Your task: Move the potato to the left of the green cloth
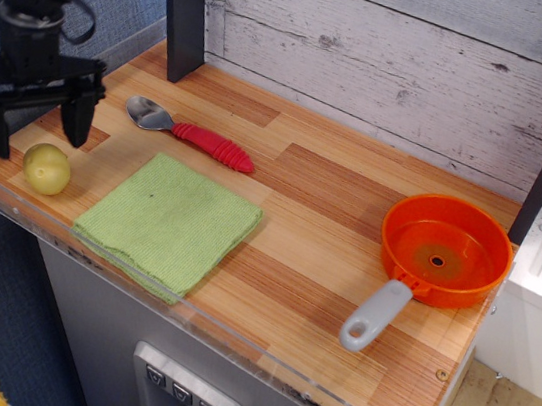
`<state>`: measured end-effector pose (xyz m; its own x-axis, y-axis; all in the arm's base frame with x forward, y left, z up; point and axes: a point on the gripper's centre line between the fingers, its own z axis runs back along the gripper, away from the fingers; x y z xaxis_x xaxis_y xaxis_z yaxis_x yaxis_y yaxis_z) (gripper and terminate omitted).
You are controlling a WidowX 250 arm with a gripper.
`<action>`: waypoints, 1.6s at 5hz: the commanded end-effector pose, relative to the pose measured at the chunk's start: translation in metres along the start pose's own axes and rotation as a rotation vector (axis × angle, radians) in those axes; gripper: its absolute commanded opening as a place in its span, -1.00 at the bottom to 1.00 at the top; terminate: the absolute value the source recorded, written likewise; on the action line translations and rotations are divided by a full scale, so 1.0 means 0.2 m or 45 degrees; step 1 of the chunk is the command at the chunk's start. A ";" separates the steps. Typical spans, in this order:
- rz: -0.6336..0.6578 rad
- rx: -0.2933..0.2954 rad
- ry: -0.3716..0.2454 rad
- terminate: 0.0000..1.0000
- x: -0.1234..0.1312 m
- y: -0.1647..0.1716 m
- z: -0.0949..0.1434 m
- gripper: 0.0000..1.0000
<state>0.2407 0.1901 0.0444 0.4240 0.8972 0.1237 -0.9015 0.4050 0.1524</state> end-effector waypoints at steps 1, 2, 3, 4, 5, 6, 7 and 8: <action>-0.051 -0.005 -0.099 -1.00 -0.09 -0.06 0.30 1.00; -0.199 -0.105 -0.113 -1.00 -0.15 -0.19 0.37 1.00; -0.478 -0.181 -0.136 -1.00 -0.27 -0.36 0.44 1.00; -0.741 -0.275 -0.163 -1.00 -0.36 -0.47 0.51 1.00; -0.914 -0.299 -0.193 -1.00 -0.42 -0.57 0.55 1.00; -1.082 -0.340 -0.163 -1.00 -0.51 -0.65 0.58 1.00; -1.269 -0.370 -0.160 -1.00 -0.62 -0.74 0.61 1.00; -1.400 -0.415 -0.073 -1.00 -0.73 -0.82 0.62 1.00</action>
<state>0.3585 -0.0338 0.1030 0.9963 0.0326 0.0798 -0.0288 0.9984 -0.0482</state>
